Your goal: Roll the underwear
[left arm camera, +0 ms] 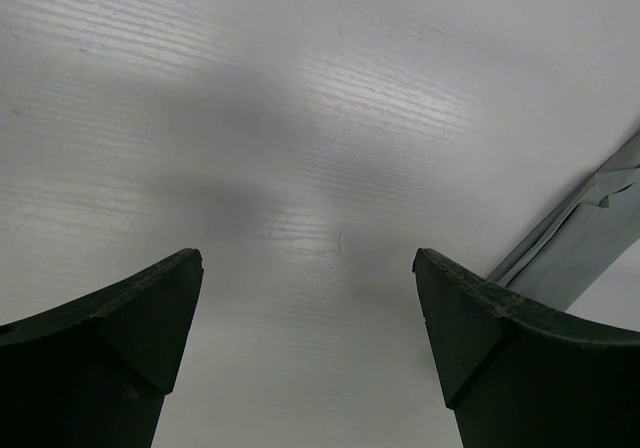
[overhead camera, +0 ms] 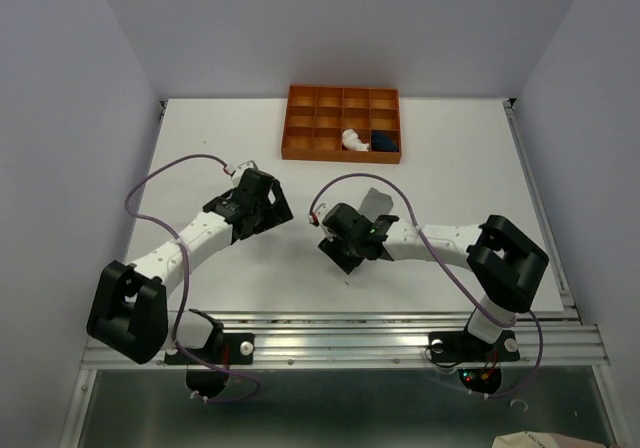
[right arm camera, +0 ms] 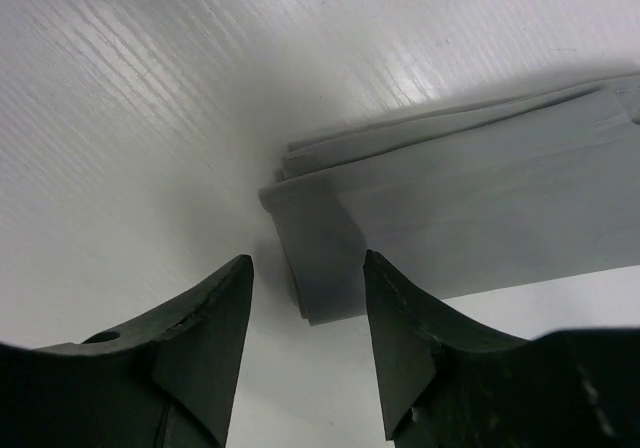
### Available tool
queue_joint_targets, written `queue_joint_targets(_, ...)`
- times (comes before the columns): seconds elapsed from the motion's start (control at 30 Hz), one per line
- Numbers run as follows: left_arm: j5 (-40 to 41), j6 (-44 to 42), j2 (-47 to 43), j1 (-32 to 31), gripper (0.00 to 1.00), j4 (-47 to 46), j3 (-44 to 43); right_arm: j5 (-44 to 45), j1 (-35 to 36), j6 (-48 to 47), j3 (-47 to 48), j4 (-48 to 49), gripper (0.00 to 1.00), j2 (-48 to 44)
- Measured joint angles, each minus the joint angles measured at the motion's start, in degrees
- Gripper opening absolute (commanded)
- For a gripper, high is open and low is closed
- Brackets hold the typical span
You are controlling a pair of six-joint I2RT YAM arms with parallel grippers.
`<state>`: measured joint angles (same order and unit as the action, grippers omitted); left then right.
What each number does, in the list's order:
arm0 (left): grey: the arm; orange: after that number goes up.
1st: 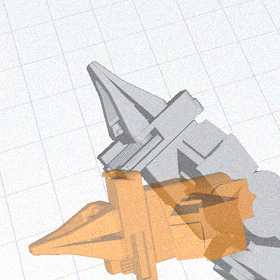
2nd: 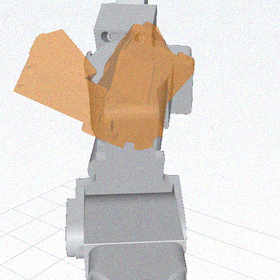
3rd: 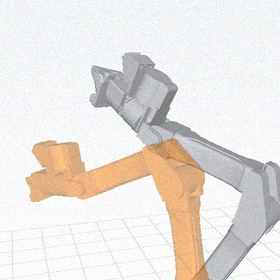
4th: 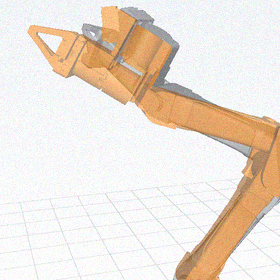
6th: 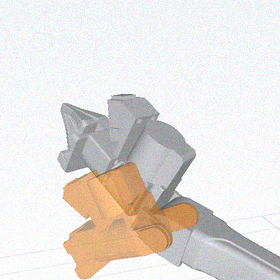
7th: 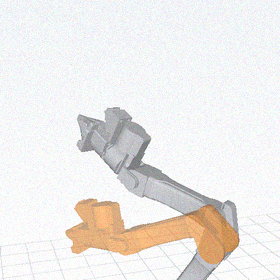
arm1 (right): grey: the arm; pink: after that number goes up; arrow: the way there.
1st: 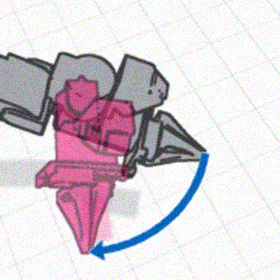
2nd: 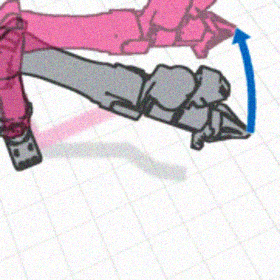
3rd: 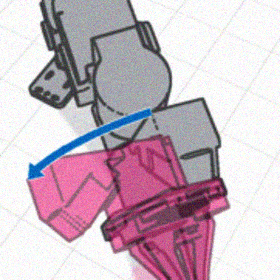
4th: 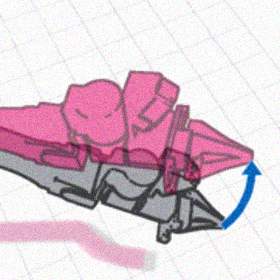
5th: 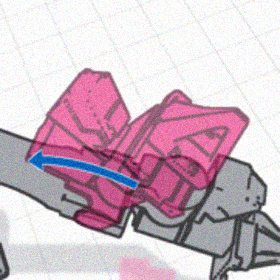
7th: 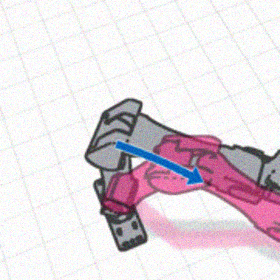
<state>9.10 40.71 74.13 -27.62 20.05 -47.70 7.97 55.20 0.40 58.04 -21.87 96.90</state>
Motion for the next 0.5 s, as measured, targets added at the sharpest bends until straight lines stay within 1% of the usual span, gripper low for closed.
queue_joint_targets(0.07,-0.35,-0.15,0.57,0.00,0.99,-0.42,0.02,0.22,0.00,0.70,0.00,-0.02,0.49,0.11)
queue_joint_targets(0.13,-0.68,-0.24,1.16,0.00,0.99,-0.68,0.02,0.63,0.00,1.36,0.00,-0.02,0.41,0.68)
queue_joint_targets(0.3,-1.31,-0.57,2.38,0.00,0.99,-0.79,0.02,0.98,-0.04,2.97,0.13,0.17,0.38,1.77)
queue_joint_targets(0.4,-1.51,-0.63,2.54,0.00,0.99,-0.85,0.02,0.92,-0.04,3.50,0.24,0.15,0.21,1.86)
queue_joint_targets(0.43,-1.53,-0.63,2.54,0.00,0.99,-0.85,0.02,0.76,-0.04,3.63,0.26,0.17,0.12,1.88)
queue_joint_targets(0.5,-1.53,-0.63,2.54,0.00,0.99,-0.87,0.02,0.28,-0.04,3.72,0.33,0.20,0.08,2.01)
